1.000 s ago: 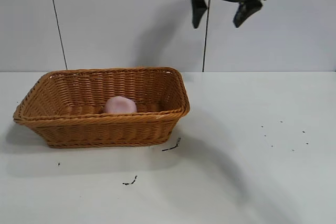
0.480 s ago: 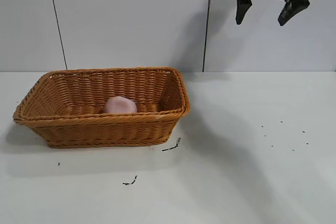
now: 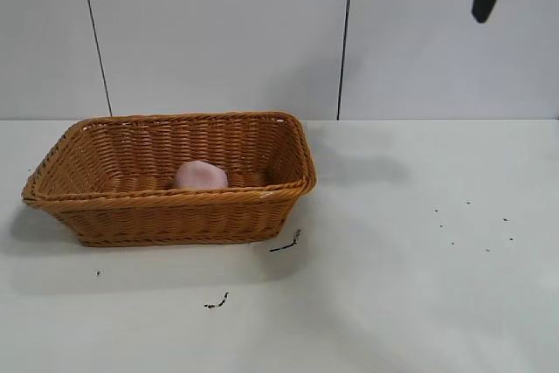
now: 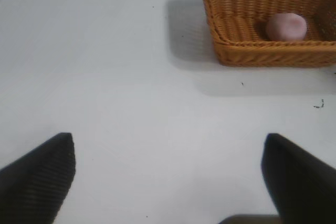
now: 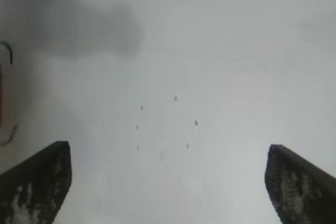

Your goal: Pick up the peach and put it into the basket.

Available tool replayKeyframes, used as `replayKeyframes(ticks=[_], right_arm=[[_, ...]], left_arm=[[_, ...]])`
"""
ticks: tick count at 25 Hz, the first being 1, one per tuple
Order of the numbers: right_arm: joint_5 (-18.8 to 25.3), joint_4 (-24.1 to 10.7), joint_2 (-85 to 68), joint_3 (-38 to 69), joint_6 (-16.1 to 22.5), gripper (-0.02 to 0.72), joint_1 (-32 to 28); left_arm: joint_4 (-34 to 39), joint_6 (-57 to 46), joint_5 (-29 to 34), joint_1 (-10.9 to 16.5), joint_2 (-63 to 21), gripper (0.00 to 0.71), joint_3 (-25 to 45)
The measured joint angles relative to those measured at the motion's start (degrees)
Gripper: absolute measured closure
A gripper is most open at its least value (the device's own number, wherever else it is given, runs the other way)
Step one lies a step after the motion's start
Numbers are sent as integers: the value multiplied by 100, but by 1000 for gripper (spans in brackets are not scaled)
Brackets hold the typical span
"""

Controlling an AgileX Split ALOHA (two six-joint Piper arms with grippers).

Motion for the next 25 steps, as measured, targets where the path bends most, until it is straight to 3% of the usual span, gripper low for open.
replayKeyframes(ticks=[9, 18, 25], right_arm=[[-72, 6, -3441, 3362, 74, 8, 0], [-1327, 47, -7070, 5513, -97, 8, 0], [-1054, 141, -8699, 6013, -45, 8, 0]], left_arm=[[0, 0, 0, 0, 0, 17, 0], [0, 0, 0, 0, 0, 17, 0], [0, 0, 0, 0, 0, 17, 0]])
